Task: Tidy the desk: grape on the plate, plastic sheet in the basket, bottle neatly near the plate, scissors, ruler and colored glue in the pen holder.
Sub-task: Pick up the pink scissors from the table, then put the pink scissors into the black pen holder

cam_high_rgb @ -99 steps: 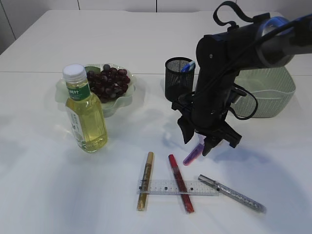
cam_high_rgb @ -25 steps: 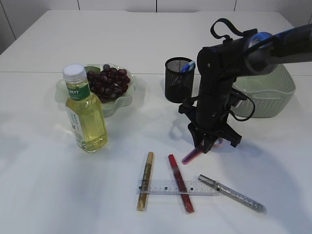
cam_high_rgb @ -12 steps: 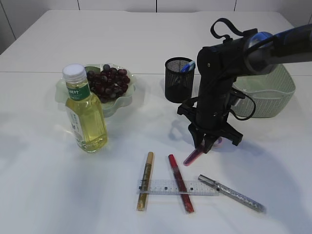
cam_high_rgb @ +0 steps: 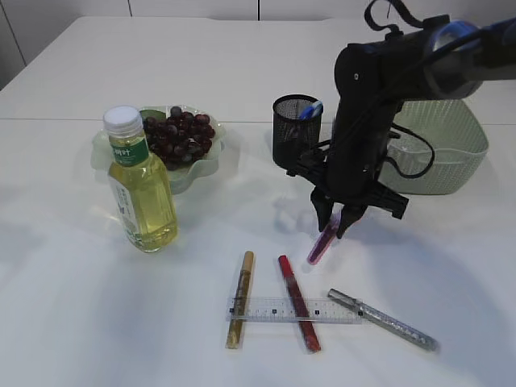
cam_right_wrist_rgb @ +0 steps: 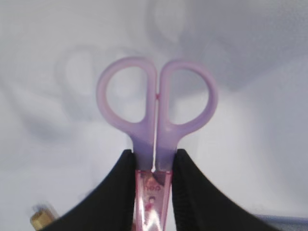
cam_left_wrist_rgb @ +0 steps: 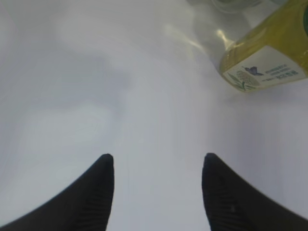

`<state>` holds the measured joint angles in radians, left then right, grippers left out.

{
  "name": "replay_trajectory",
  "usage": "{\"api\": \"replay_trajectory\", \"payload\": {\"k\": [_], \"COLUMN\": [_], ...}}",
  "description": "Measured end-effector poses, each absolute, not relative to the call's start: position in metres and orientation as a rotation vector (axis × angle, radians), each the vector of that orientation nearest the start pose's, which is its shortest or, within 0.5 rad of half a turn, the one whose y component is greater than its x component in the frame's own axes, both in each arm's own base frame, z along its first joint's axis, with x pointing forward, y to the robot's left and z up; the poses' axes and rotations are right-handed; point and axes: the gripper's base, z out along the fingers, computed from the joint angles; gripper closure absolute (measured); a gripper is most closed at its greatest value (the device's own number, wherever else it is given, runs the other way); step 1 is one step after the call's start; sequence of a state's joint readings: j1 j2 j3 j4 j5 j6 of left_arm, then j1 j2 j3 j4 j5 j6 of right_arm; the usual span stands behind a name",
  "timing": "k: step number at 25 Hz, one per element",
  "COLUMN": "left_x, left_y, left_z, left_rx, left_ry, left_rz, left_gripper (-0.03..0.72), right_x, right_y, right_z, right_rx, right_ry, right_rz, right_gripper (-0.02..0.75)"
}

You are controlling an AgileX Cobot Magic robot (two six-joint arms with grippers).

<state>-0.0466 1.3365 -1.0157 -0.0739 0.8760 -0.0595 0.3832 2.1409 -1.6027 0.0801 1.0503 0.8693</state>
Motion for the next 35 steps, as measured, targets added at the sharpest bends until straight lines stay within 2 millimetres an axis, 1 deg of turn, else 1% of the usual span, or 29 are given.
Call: {"api": "replay_trajectory", "payload": {"k": [7,11,15,19,22,25,27,30,33,35], "left_x": [0.261,0.261,0.261,0.261,0.261,0.261,0.261,0.261,0.261,0.261], "left_y": [-0.017,-0.017,-0.017,-0.017,-0.017,-0.017,-0.017,-0.017,-0.017,-0.017], "left_z": [0.289,0.289,0.289,0.289,0.289,0.289,0.289,0.289,0.289,0.289], "left_rx": [-0.062,-0.062,-0.061,-0.061,-0.061,-0.061,-0.061,-0.061,-0.061,-0.06], "left_ry": [2.681,2.681,2.681,2.681,2.681,2.681,2.681,2.681,2.681,2.681], "left_rz": [-0.123,-0.123,-0.121,-0.121,-0.121,-0.12,-0.12,-0.12,-0.12,-0.119], "left_gripper": [0.263,0.263,0.263,0.263,0.263,0.263,0.263,0.263,0.263,0.263], "right_x": [0.387,0.385,0.387,0.395,0.404,0.416,0.424,0.434,0.442,0.449], "right_y": [0.171,0.176,0.182,0.182,0.175,0.163,0.157,0.148,0.144,0.143], "right_z": [0.178,0.182,0.189,0.201,0.211,0.223,0.231,0.24,0.248,0.252], "right_rx": [0.546,0.392,0.233,0.065,0.036,0.055,0.05,0.029,0.021,0.012], "right_ry": [3.084,3.111,3.102,3.047,2.996,2.917,2.843,2.729,2.606,2.515], "right_rz": [0.283,0.381,0.474,0.534,0.624,0.759,0.872,0.988,1.064,1.074], "right_gripper": [0.547,0.547,0.547,0.547,0.547,0.547,0.547,0.547,0.547,0.547]}}
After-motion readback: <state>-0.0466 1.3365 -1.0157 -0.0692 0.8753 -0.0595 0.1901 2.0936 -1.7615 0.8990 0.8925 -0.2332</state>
